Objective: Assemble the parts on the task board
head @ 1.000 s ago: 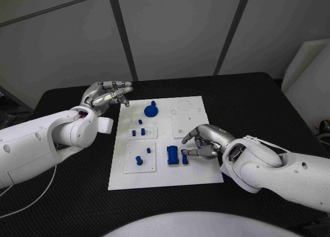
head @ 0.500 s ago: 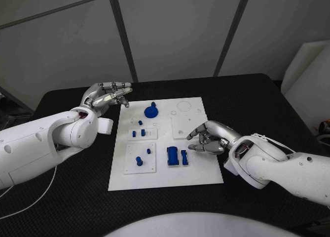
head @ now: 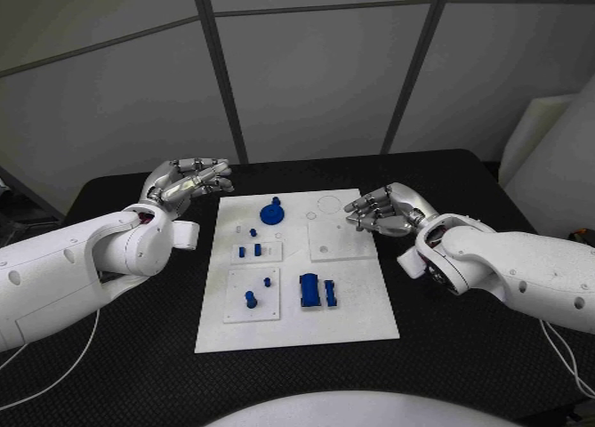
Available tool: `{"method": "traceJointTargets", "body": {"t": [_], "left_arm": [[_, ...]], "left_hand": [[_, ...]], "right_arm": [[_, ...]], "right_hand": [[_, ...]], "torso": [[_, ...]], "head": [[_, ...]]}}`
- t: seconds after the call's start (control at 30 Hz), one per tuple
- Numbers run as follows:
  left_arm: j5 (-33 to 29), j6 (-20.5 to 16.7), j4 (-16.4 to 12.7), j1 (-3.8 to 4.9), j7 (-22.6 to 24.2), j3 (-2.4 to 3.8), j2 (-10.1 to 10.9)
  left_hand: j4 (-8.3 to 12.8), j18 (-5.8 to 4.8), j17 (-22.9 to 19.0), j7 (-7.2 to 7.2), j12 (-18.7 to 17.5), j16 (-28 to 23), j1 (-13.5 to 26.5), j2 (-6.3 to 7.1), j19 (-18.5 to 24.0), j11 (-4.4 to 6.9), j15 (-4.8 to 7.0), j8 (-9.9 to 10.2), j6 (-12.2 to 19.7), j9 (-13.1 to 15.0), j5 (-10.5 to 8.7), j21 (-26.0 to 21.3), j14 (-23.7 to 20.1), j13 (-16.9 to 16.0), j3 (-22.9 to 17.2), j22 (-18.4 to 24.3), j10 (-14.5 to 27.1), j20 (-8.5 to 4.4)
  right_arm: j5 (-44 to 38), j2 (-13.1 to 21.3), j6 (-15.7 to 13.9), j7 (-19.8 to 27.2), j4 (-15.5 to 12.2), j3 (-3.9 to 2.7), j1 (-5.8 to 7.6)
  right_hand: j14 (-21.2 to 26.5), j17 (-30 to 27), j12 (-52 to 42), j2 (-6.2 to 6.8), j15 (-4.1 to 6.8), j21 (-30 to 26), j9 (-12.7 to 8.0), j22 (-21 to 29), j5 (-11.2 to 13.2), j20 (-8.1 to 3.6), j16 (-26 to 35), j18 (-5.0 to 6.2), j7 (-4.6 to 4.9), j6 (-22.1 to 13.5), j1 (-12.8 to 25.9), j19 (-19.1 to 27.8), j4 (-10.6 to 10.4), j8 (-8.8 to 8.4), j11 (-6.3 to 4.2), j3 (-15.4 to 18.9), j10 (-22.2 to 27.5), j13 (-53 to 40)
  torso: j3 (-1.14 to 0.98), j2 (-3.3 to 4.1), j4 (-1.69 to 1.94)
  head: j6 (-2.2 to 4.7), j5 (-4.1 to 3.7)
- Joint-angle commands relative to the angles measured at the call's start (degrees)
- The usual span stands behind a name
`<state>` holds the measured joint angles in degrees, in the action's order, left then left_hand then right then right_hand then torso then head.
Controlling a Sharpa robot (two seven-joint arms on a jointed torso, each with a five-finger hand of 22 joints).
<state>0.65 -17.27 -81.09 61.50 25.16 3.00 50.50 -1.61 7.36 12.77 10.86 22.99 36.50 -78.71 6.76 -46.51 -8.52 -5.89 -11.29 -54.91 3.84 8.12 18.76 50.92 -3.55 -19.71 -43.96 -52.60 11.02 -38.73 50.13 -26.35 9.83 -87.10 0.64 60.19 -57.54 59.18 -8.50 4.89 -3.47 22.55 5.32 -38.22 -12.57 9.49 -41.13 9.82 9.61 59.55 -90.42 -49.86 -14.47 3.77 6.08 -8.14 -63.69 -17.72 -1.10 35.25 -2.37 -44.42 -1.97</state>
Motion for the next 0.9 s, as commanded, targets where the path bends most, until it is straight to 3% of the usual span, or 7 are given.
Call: {"method": "traceJointTargets", "body": {"t": [0.03, 0.27, 0.63, 0.67, 0.7, 0.8, 0.9], "left_arm": [[-2.98, -1.38, 1.26, 0.04, 3.64, 0.06, -0.83], [-6.94, -4.12, 5.74, -0.22, 5.24, 0.08, -4.01], [-8.80, -6.23, 9.05, -0.31, 6.07, 0.10, -6.55], [-6.98, -4.55, 8.81, -0.42, 4.12, 0.04, -6.31], [-6.95, -4.67, 8.71, -0.42, 4.13, 0.02, -6.31], [-6.72, -5.49, 8.07, -0.46, 4.14, -0.09, -6.29], [-6.04, -7.86, 6.19, -0.55, 4.20, -0.41, -6.24]], "left_hand": [[-0.68, 2.17, -3.46, 0.03, -3.11, -7.74, -0.01, -0.21, 4.59, -0.31, -1.05, 1.16, -0.44, -0.06, -0.31, -5.36, -0.37, 0.04, -0.02, 4.47, -1.66, 1.78], [-1.74, 3.31, -8.74, -0.97, -12.03, -22.59, -0.40, -0.28, 8.58, -2.02, -3.52, 5.25, 0.67, -0.10, -0.33, -13.23, -0.09, -0.03, 2.09, 14.17, -2.76, 5.26], [-1.79, 3.03, -9.12, -1.58, -15.61, -27.87, -0.93, -1.07, 8.42, -2.90, -4.17, 7.26, 0.64, -0.09, -0.25, -14.52, -0.25, -0.03, 4.51, 18.00, -2.40, 5.56], [1.61, 0.40, -12.77, -4.14, -17.60, -30.29, 23.13, -2.51, 20.01, 0.76, -1.06, 11.29, 17.08, -3.84, -2.56, -18.76, -15.65, 3.55, 8.83, 25.74, 14.19, 0.66], [1.61, 0.40, -12.77, -4.44, -17.81, -30.48, 23.62, -6.76, 20.25, 0.74, -1.03, 11.29, 17.45, -3.84, -2.56, -18.76, -15.99, 3.55, 9.08, 26.08, 14.67, 0.42], [1.61, 0.36, -12.77, -5.03, -18.39, -31.10, 28.83, -6.76, 22.67, 1.41, -0.40, 11.29, 20.97, -3.84, -3.18, -18.76, -19.23, 3.55, 10.08, 27.75, 18.19, -0.66], [1.61, -2.11, -12.77, -5.76, -18.92, -31.77, 35.17, -6.76, 25.70, 2.30, 0.41, 11.29, 25.27, -3.84, -3.78, -18.76, -23.25, 3.55, 11.37, 29.81, 22.55, -1.97]], "right_arm": [[14.72, -2.41, 2.36, 8.77, 5.14, -0.74, 0.43], [21.34, -8.68, 4.13, 11.96, 16.86, -2.23, 0.66], [24.66, -11.93, 5.35, 13.00, 23.10, -2.57, 0.76], [21.73, -11.72, 3.68, 10.90, 22.84, -2.49, 0.61], [21.81, -11.69, 3.58, 10.95, 22.72, -2.48, 0.61], [22.35, -11.49, 2.90, 11.23, 21.90, -2.42, 0.59], [23.92, -10.91, 0.92, 12.07, 19.53, -2.25, 0.53]], "right_hand": [[1.47, -1.59, 2.65, 0.07, -0.85, -4.13, -0.62, 3.61, 0.15, 1.06, 6.55, 0.79, 0.11, -0.49, 0.36, -0.34, 0.15, -0.07, 0.61, -0.71, -0.16, 4.60], [-1.99, -1.48, 4.74, -0.54, -1.03, -12.45, -1.44, 12.15, -0.43, 2.18, 16.13, 0.82, 0.48, -1.59, 1.87, -3.50, 1.57, -0.01, 1.28, -0.82, -0.28, 12.74], [-4.64, -2.46, 4.89, -0.90, -1.30, -17.81, -1.51, 18.60, -0.85, 2.41, 25.21, 0.79, 0.89, -2.02, 3.42, -6.72, 3.31, -0.12, 1.68, -1.17, -0.02, 14.21], [14.32, -19.41, 8.50, -4.89, 3.47, -22.55, -5.32, 24.32, 3.33, -1.18, 29.74, -2.96, -2.33, -19.06, 29.20, 10.64, 6.40, -3.77, -0.91, 1.64, 19.06, 17.72], [14.40, -19.91, 8.50, -4.89, 3.47, -22.55, -5.32, 24.62, 3.33, -1.27, 30.11, -2.96, -2.36, -19.54, 29.90, 10.62, 6.62, -3.77, -0.73, 1.67, 19.46, 17.72], [18.37, -23.57, 8.50, -4.89, 3.47, -22.55, -5.32, 25.94, 4.10, -2.01, 31.22, -2.96, -3.00, -23.33, 35.75, 14.24, 7.34, -3.77, -1.22, 2.39, 23.61, 17.72], [23.18, -27.95, 8.50, -4.89, 3.47, -22.55, -5.32, 27.46, 5.15, -2.93, 32.44, -3.66, -3.79, -27.77, 42.45, 18.63, 8.12, -3.77, -1.81, 3.16, 28.54, 17.72]], "torso": [[0.49, -1.29, -0.29], [0.46, -2.13, -0.14], [0.24, -1.90, 0.02], [0.32, -1.94, -0.07], [0.32, -1.96, -0.05], [0.36, -2.05, 0.06], [0.46, -2.33, 0.38]], "head": [[0.51, -0.11], [0.88, -0.16], [1.21, 0.03], [1.10, -0.04], [1.16, -0.02], [1.56, 0.07], [2.75, 0.33]]}}
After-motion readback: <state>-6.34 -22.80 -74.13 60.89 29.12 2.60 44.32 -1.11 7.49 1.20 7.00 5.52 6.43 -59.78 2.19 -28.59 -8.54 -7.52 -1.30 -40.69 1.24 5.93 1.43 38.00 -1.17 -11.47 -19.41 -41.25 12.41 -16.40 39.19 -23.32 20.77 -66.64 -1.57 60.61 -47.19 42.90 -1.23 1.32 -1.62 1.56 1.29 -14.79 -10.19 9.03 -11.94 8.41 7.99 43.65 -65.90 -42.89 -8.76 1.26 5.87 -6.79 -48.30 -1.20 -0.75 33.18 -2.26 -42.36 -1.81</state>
